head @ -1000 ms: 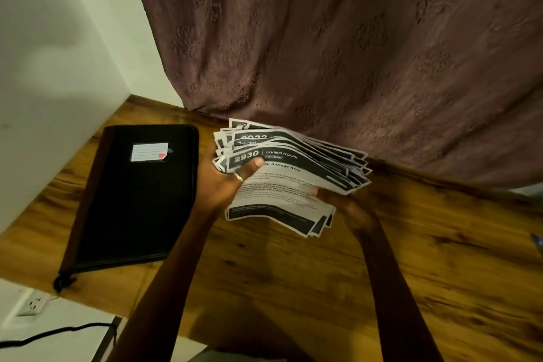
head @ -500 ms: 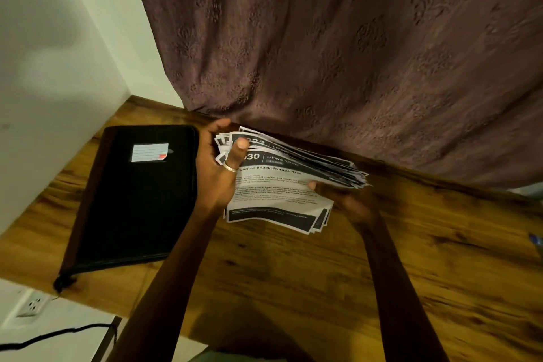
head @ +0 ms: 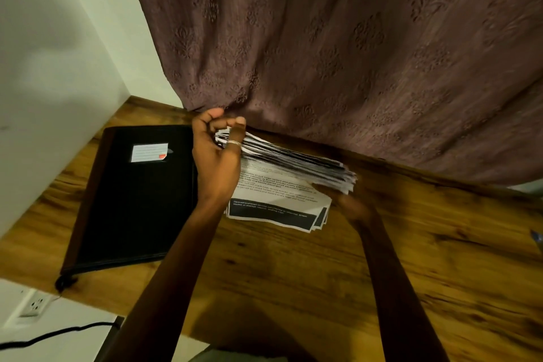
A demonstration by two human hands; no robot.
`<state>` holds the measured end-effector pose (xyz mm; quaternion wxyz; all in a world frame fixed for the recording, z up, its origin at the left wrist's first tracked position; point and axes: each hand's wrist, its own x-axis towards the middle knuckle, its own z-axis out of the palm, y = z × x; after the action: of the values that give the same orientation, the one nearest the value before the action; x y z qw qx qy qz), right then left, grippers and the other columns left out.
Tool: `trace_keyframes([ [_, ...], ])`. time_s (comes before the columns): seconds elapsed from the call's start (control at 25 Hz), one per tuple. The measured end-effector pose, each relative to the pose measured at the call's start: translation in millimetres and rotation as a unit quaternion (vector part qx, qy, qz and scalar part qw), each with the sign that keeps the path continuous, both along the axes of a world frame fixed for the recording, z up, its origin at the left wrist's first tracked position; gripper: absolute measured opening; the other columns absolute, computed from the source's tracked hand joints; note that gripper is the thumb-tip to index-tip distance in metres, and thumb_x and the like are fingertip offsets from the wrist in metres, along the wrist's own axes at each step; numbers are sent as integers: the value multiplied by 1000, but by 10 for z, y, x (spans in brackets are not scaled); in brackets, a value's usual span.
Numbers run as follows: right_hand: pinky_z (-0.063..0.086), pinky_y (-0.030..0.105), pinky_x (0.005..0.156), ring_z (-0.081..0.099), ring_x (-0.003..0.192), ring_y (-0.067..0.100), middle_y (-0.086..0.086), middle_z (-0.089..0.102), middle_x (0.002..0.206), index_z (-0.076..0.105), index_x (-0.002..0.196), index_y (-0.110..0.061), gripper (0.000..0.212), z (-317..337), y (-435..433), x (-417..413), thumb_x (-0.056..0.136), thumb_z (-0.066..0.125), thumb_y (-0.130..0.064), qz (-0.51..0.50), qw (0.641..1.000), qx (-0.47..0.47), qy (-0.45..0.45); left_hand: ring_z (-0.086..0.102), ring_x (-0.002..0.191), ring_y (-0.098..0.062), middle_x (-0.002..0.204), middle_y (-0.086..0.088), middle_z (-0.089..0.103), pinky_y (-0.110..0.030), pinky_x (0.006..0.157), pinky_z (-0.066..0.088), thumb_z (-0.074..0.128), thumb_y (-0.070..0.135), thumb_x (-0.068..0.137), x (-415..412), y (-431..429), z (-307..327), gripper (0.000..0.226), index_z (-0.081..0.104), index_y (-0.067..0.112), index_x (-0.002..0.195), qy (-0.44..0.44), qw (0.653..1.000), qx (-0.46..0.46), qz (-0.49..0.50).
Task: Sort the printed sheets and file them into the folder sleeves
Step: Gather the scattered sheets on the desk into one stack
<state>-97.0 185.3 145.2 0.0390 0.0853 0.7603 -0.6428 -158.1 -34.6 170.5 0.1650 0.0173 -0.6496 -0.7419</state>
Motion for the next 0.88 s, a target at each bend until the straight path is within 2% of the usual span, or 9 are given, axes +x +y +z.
trace_keyframes([
  [0.08,55,39,93,69,102,12,-10,74,105,73,93,-40,20,73,-47,-18,75,80,-41,-1,999,-22,44,61,118,-22,119,2,66,-50,106,47,70,50,87,-28,-4,-5,58,48,22,132,-13,1000,25,-14],
  [0.16,56,38,92,69,104,10,-12,73,108,72,96,-38,23,103,-66,-31,84,74,-19,-17,997,-32,68,59,124,-25,134,-11,60,-43,107,47,70,61,81,-104,-115,-113,83,36,15,141,-22,996,59,-70],
  [0.28,57,39,87,71,101,12,-10,74,107,70,100,-34,23,64,-55,-53,85,73,-17,-39,996,-57,64,59,124,-15,138,-1,57,-29,97,52,75,68,71,-113,-334,-296,106,27,13,149,-58,986,19,-155],
  [0.36,58,44,87,71,99,14,-7,75,106,69,102,-31,23,55,-55,-79,85,73,-18,-63,994,-76,52,62,120,-11,130,5,63,-30,96,54,76,54,79,-61,-369,-385,91,35,10,147,-74,980,-23,-184],
  [0.44,57,49,88,72,98,17,-3,75,107,70,103,-30,24,61,-69,-112,83,75,-18,-77,992,-88,50,66,115,-12,124,3,69,-42,100,54,75,28,88,-46,-232,-375,57,51,12,138,-89,977,-56,-188],
  [0.52,57,50,87,72,97,18,-3,75,106,72,98,-34,23,89,-101,-141,83,76,-17,-91,989,-101,58,68,113,-20,121,-1,71,-51,99,53,71,17,91,-15,-85,-274,38,59,18,127,-79,981,-33,-174],
  [0.64,58,44,84,72,99,18,-4,75,105,72,95,-36,28,164,-84,-165,83,75,-10,-103,983,-115,99,68,112,-23,122,-3,71,-46,94,57,64,17,97,-5,17,-169,37,53,14,132,-62,987,35,-144],
  [0.76,60,37,82,71,101,19,-4,75,107,68,102,-31,33,153,-41,-152,82,74,-4,-102,978,-133,126,64,120,-21,130,-1,66,-45,98,53,59,27,101,61,72,-214,41,48,18,139,-44,991,18,-124],
  [0.88,58,37,86,70,105,21,-2,74,111,69,105,-29,34,-21,-27,-103,78,76,-9,-82,982,-117,121,63,120,-18,130,0,65,-40,97,54,61,27,98,195,86,-362,44,45,20,138,-58,993,22,-100],
])
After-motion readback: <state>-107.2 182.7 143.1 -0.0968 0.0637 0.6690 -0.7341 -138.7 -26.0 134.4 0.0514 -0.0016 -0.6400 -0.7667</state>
